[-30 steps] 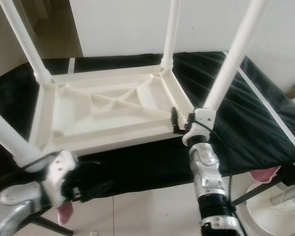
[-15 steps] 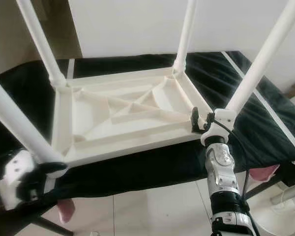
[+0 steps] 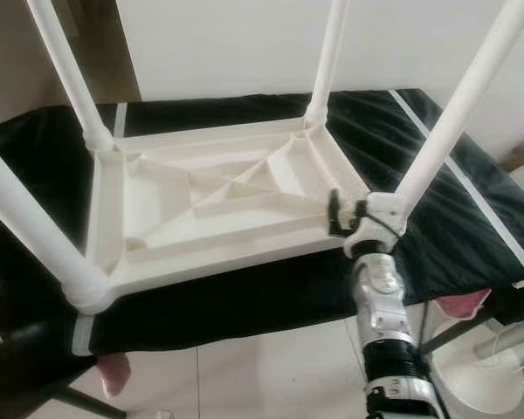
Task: Building children table
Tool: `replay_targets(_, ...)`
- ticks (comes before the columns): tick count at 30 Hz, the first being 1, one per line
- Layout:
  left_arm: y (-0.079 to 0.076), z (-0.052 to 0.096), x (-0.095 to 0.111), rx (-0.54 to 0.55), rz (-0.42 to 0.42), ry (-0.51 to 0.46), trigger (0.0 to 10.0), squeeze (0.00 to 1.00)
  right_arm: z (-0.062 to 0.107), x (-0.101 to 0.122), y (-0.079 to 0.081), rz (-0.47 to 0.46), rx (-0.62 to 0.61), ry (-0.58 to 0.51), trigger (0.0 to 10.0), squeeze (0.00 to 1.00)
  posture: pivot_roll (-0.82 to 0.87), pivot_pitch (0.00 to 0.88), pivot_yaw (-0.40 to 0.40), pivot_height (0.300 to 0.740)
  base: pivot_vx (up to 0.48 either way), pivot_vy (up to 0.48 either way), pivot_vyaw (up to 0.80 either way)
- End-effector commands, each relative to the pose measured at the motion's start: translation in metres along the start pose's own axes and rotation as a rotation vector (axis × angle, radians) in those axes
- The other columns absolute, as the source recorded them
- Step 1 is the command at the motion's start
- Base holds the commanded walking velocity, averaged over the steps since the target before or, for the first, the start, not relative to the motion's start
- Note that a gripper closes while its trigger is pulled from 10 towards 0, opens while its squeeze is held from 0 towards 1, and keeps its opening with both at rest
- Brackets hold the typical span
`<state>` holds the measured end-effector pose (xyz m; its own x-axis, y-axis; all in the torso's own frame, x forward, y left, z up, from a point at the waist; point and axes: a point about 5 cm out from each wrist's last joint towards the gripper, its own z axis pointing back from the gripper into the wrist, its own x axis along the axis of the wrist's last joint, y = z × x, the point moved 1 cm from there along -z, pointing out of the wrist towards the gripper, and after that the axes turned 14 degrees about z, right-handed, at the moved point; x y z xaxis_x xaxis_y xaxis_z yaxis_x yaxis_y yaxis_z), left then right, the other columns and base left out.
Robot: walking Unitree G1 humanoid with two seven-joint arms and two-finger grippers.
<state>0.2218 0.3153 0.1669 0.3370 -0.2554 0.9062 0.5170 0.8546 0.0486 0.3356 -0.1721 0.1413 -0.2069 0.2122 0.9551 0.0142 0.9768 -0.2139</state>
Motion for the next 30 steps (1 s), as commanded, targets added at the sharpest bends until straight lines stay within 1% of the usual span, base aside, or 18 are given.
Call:
replay_targets(1, 0.01, 0.001, 0.001, 0.079, -0.009, -0.023, 10.0, 0.0, 0.002, -0.001, 0.002, 0.009, 0.015, -0.001, 10.0, 0.0, 0.13, 0.088, -0.057, 0.74, 0.0, 0.0, 0.0)
replay_targets(2, 0.017, -0.002, 0.007, 0.117, -0.005, -0.063, 10.0, 0.0, 0.004, 0.0, 0.009, -0.006, 0.037, -0.006, 10.0, 0.0, 0.12, 0.091, -0.056, 0.74, 0.0, 0.0, 0.0)
replay_targets(3, 0.022, -0.004, 0.013, 0.137, -0.017, -0.094, 10.0, 0.0, 0.005, 0.001, 0.013, -0.015, 0.053, -0.009, 10.0, 0.0, 0.12, 0.091, -0.055, 0.74, 0.0, 0.0, 0.0)
replay_targets(4, 0.022, -0.004, 0.013, 0.137, -0.017, -0.094, 10.0, 0.0, 0.005, 0.001, 0.013, -0.015, 0.053, -0.009, 10.0, 0.0, 0.12, 0.091, -0.055, 0.74, 0.0, 0.0, 0.0)
replay_targets(5, 0.025, -0.007, 0.017, 0.156, -0.034, -0.116, 10.0, 0.0, 0.005, 0.002, 0.016, -0.018, 0.065, -0.013, 10.0, 0.0, 0.12, 0.093, -0.056, 0.74, 0.0, 0.0, 0.0)
replay_targets(6, 0.031, -0.011, 0.025, 0.182, -0.027, -0.161, 10.0, 0.0, 0.009, 0.003, 0.021, -0.019, 0.084, -0.015, 10.0, 0.0, 0.11, 0.093, -0.054, 0.74, 0.0, 0.0, 0.0)
replay_targets(7, 0.031, -0.011, 0.025, 0.182, -0.027, -0.161, 10.0, 0.0, 0.009, 0.003, 0.021, -0.019, 0.084, -0.015, 10.0, 0.0, 0.11, 0.093, -0.054, 0.74, 0.0, 0.0, 0.0)
replay_targets(10, 0.04, -0.017, 0.033, 0.215, -0.025, -0.206, 10.0, 0.0, 0.015, 0.002, 0.026, -0.022, 0.108, -0.013, 10.0, 0.0, 0.1, 0.096, -0.051, 0.74, 0.0, 0.0, 0.0)
replay_targets(11, 0.04, -0.017, 0.033, 0.215, -0.025, -0.206, 10.0, 0.0, 0.015, 0.002, 0.026, -0.022, 0.108, -0.013, 10.0, 0.0, 0.1, 0.096, -0.051, 0.74, 0.0, 0.0, 0.0)
replay_targets(13, 0.045, -0.023, 0.044, 0.226, -0.007, -0.271, 10.0, 0.0, 0.024, 0.001, 0.028, -0.022, 0.116, -0.007, 10.0, 0.0, 0.09, 0.094, -0.045, 0.74, 0.0, 0.0, 0.0)
replay_targets(15, 0.045, -0.028, 0.053, 0.216, -0.002, -0.32, 10.0, 0.0, 0.031, -0.001, 0.029, -0.032, 0.115, 0.007, 10.0, 0.0, 0.08, 0.094, -0.044, 0.74, 0.0, 0.0, 0.0)
replay_targets(19, 0.044, -0.035, 0.058, 0.201, -0.006, -0.346, 10.0, 0.0, 0.038, -0.003, 0.03, -0.029, 0.109, 0.019, 10.0, 0.0, 0.07, 0.093, -0.042, 0.74, 0.0, 0.0, 0.0)
replay_targets(20, 0.041, -0.045, 0.066, 0.19, -0.016, -0.397, 10.0, 0.0, 0.049, -0.005, 0.029, -0.028, 0.09, 0.035, 10.0, 0.0, 0.07, 0.092, -0.041, 0.74, 0.0, 0.0, 0.0)
replay_targets(22, 0.039, -0.054, 0.075, 0.171, 0.018, -0.455, 10.0, 0.0, 0.056, -0.006, 0.028, -0.023, 0.054, 0.05, 10.0, 0.0, 0.05, 0.092, -0.041, 0.74, 0.0, 0.0, 0.0)
replay_targets(24, 0.036, -0.061, 0.08, 0.152, 0.025, -0.478, 10.0, 0.0, 0.059, -0.006, 0.026, -0.011, 0.017, 0.057, 10.0, 0.0, 0.04, 0.094, -0.04, 0.74, 0.0, 0.0, 0.0)
replay_targets(26, 0.036, -0.063, 0.081, 0.148, 0.022, -0.482, 10.0, 0.0, 0.06, -0.005, 0.025, -0.008, 0.011, 0.06, 10.0, 0.0, 0.04, 0.094, -0.04, 0.74, 0.0, 0.0, 0.0)
replay_targets(27, 0.032, -0.071, 0.086, 0.113, 0.043, -0.513, 10.0, 0.0, 0.064, -0.005, 0.022, -0.015, -0.032, 0.071, 10.0, 0.0, 0.04, 0.095, -0.042, 0.74, 0.0, 0.0, 0.0)
replay_targets(30, 0.03, -0.075, 0.089, 0.098, 0.052, -0.526, 10.0, 0.0, 0.065, -0.004, 0.02, -0.018, -0.049, 0.077, 10.0, 0.0, 0.04, 0.095, -0.042, 0.74, 0.0, 0.0, 0.0)
